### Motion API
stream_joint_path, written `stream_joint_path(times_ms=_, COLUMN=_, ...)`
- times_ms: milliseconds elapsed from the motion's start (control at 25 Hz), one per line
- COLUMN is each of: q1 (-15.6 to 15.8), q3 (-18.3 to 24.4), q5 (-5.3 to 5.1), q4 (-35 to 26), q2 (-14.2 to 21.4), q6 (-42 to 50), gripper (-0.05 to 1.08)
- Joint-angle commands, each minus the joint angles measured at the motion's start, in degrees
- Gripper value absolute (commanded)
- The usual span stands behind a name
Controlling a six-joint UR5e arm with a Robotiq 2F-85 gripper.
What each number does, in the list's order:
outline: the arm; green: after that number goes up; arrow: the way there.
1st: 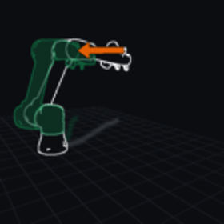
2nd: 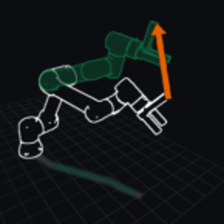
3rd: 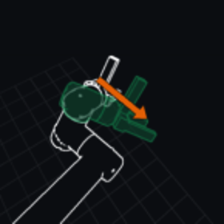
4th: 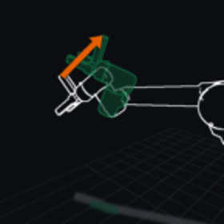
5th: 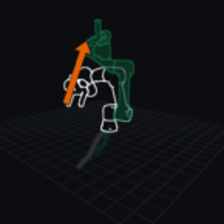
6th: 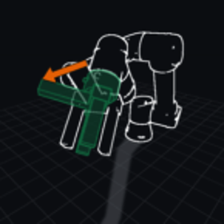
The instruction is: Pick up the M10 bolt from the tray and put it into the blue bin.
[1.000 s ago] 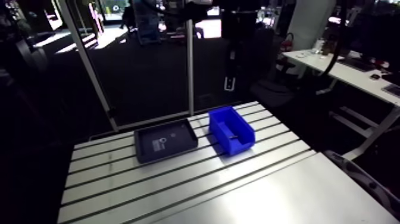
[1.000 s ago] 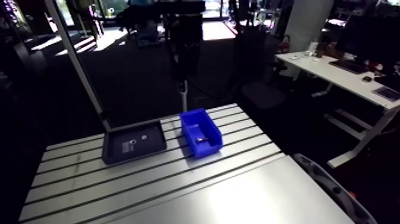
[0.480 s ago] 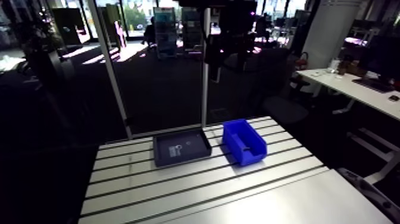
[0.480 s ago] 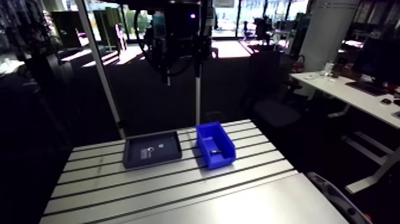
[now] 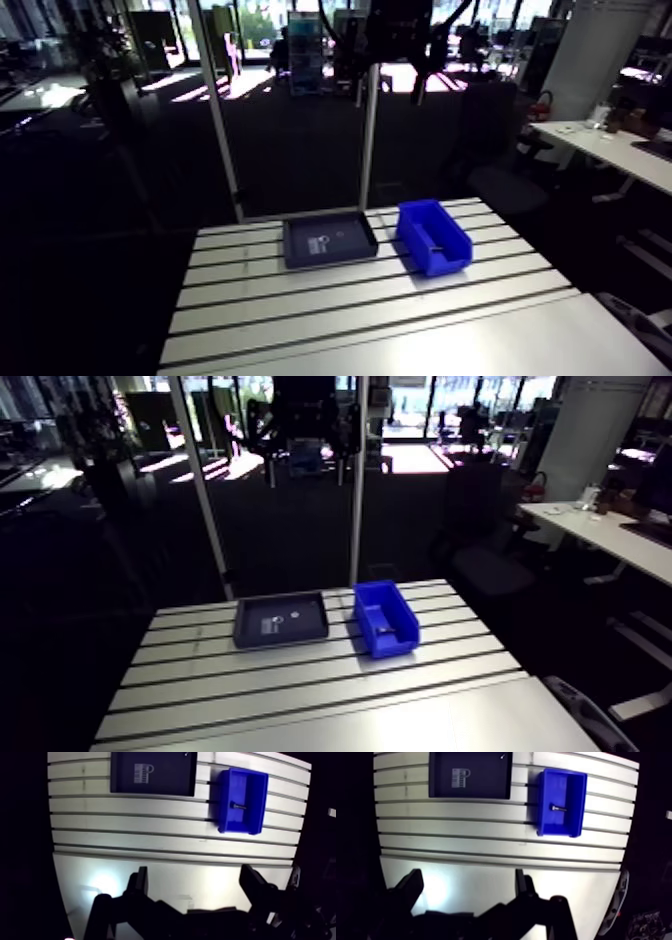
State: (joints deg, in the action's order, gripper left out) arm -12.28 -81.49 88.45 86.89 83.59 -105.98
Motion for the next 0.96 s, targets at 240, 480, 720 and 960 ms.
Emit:
stream_joint_path(times_ms=240, q1=2.3, q3=0.4, q5=0.27, q4=-2.0, q2=0.0, q6=3.2, gripper=0.01)
stream_joint_path(times_ms=480, q1=3.7, q3=0.3, q5=0.71, q4=-1.7, q2=-1.8, q6=3.2, gripper=0.01)
stream_joint_path(times_ms=720, q1=3.8, q3=0.5, q5=0.8, q4=-1.5, q2=-3.0, q6=3.0, gripper=0.01)
stream_joint_path(times_ms=960, q1=3.7, q3=0.7, q5=0.8, q4=-1.4, q2=-3.2, q6=2.3, gripper=0.01)
